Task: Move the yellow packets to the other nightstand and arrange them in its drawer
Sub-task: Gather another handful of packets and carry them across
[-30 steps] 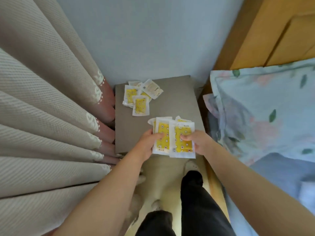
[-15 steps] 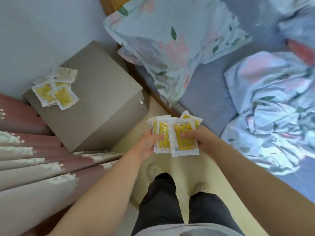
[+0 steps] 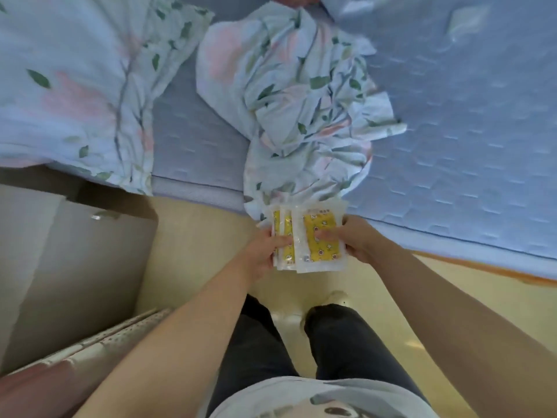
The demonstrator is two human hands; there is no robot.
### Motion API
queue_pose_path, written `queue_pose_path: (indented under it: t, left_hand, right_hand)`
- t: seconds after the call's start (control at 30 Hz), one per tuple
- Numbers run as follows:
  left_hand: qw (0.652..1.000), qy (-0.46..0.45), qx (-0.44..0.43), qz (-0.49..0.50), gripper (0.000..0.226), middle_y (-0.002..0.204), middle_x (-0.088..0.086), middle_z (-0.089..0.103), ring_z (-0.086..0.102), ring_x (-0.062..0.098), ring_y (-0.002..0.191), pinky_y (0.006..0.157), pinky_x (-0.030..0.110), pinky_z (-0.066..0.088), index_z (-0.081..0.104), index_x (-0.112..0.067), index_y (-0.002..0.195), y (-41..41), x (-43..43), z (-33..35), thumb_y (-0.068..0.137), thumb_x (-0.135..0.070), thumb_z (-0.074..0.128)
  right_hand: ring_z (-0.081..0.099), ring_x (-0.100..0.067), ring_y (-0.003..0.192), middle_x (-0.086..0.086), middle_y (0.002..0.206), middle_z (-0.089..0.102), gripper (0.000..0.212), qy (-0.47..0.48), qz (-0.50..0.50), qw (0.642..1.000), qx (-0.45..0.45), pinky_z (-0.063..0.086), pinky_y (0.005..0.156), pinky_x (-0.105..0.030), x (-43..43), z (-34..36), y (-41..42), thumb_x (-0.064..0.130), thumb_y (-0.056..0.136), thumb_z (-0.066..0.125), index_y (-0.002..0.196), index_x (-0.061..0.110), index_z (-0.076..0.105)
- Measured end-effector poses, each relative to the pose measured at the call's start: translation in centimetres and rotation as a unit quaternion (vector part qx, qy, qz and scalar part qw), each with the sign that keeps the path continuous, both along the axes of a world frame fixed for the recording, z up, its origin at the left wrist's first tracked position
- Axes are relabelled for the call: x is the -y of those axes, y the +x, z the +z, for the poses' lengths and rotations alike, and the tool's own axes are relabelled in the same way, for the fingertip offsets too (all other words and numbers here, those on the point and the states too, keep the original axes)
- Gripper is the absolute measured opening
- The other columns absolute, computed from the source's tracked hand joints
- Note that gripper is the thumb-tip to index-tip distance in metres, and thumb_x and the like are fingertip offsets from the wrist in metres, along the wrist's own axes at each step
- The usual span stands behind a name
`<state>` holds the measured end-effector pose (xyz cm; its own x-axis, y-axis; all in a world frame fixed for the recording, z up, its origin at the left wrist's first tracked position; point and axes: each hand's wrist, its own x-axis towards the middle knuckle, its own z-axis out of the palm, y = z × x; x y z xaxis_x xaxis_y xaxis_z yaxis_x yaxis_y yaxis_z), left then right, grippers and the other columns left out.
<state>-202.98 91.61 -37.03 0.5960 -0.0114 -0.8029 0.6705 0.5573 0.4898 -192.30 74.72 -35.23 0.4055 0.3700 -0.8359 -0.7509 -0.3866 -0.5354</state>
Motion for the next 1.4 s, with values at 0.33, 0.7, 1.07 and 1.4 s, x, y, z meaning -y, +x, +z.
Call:
queue_pose_path:
  t: [0.33, 0.7, 1.07, 1.4]
  left_hand:
    - [0.983, -0.036, 0.026, -0.177, 0.030, 0.120, 0.016, 0.065, 0.065, 0.030, 0.106, 0.091, 0.046, 0.053, 0.059, -0.005, 0.119, 12.3, 25.9, 0.3, 0.090, 0.001, 0.056]
    - [0.909, 0.039, 0.052, -0.411, 0.026, 0.101, 0.010, 0.071, 0.068, 0.032, 0.097, 0.087, 0.048, 0.053, 0.065, -0.015, 0.098, 21.7, 52.3, 1.6, 0.081, 0.005, 0.067]
    - [0.839, 0.065, 0.062, -0.537, 0.024, 0.087, 0.001, 0.072, 0.069, 0.019, 0.082, 0.074, 0.035, 0.055, 0.065, -0.019, 0.093, 30.7, 79.9, 2.3, 0.080, 0.001, 0.070]
    - [0.772, 0.062, 0.102, -0.625, 0.022, 0.097, 0.009, 0.071, 0.068, 0.031, 0.093, 0.082, 0.044, 0.056, 0.065, -0.012, 0.095, 33.1, 105.8, 2.2, 0.079, 0.003, 0.071]
  right_hand:
    - [0.066, -0.034, 0.097, -0.019, 0.113, 0.066, 0.040, 0.028, -0.291, 0.956, -0.011, 0.055, 0.082, -0.046, 29.6, 0.1, 3.7, -0.005, 0.076, 0.069, 0.115, -0.001, 0.060]
    - [0.067, -0.025, 0.080, -0.011, 0.090, 0.069, 0.015, 0.032, -0.562, 0.827, 0.016, 0.056, 0.074, -0.042, 54.7, 0.3, 1.3, -0.007, 0.086, 0.059, 0.098, 0.000, 0.060]
    - [0.061, -0.035, 0.101, -0.016, 0.101, 0.065, 0.028, -0.019, -0.701, 0.712, -0.018, 0.047, 0.086, -0.049, 78.1, 2.4, 4.6, -0.013, 0.087, 0.053, 0.113, -0.003, 0.056]
    - [0.059, -0.036, 0.111, -0.017, 0.127, 0.059, 0.039, 0.067, -0.759, 0.647, -0.028, 0.050, 0.081, -0.046, 99.5, 0.8, 4.4, -0.004, 0.092, 0.049, 0.130, 0.003, 0.048]
